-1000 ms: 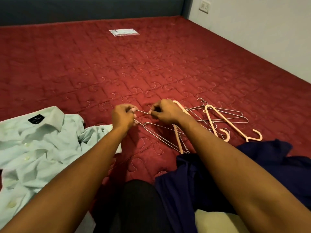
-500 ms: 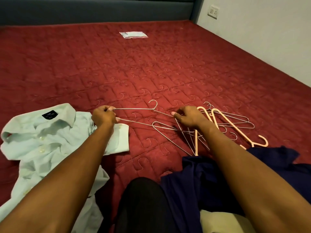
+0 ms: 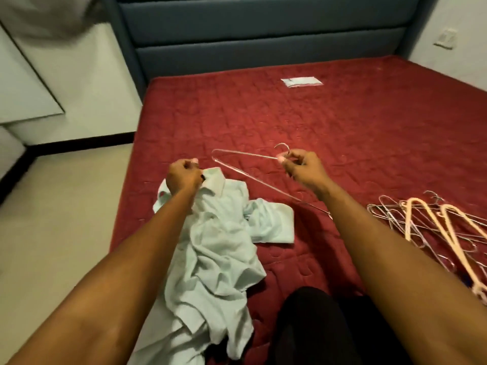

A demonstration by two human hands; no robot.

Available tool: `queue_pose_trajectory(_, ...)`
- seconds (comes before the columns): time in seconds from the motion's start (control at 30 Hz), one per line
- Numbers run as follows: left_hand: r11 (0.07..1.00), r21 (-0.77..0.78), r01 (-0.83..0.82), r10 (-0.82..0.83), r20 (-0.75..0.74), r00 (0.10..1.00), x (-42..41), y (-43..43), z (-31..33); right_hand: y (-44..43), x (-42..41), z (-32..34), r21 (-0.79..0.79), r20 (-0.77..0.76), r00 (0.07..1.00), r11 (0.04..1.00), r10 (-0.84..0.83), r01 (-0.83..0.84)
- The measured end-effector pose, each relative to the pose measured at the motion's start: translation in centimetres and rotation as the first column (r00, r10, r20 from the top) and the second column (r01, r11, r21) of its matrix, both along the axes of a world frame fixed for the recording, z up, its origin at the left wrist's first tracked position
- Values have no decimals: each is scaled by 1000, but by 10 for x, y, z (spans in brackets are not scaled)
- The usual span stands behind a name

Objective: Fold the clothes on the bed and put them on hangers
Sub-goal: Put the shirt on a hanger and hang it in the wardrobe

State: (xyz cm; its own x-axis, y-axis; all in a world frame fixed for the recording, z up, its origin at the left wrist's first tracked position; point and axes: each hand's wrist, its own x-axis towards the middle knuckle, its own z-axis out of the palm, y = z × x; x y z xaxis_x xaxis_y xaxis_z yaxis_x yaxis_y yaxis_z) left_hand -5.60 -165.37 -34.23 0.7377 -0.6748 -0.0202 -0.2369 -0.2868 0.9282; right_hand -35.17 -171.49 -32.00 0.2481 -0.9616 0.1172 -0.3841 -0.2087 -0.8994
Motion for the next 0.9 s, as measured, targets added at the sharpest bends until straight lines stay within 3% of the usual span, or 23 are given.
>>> queue_pose_trajectory(0.07, 980, 121, -159, 120, 276, 954, 39, 7, -6, -3, 25, 2, -46, 38, 999, 998, -31, 33)
queue_pose_trajectory(0.13, 934, 279, -223, 118, 347, 930, 70, 6, -18, -9, 50, 0, -127, -10, 991, 983, -135, 133)
queue_pose_trajectory(0.27, 789, 613, -37, -167, 272, 948, 100, -1, -41, -26, 106, -9, -195, -231, 912, 935, -338, 297)
queue_pose_trajectory(0.37, 679, 730, 78, -329, 209, 921, 108, -13, -50, -35, 161, -36, -30, -463, 866, 980, -189, 198)
queue_pose_trajectory(0.5, 797, 582, 164, -316, 169, 934, 123, -31, -39, -32, 216, -68, 263, -516, 855, 960, 52, 100)
queue_pose_trajectory(0.63, 922, 382, 65, -214, 363, 907, 177, -31, 9, -47, 271, -37, 352, -263, 964, 934, 35, 62)
queue_pose_trajectory(0.73, 966, 249, 73, -178, 433, 883, 230, -36, 65, -61, 322, 31, 286, -196, 980, 957, 14, 44)
queue_pose_trajectory(0.9, 990, 68, 127, -144, 493, 858, 326, -45, 196, -71, 411, 151, 65, -214, 977, 997, -20, 35)
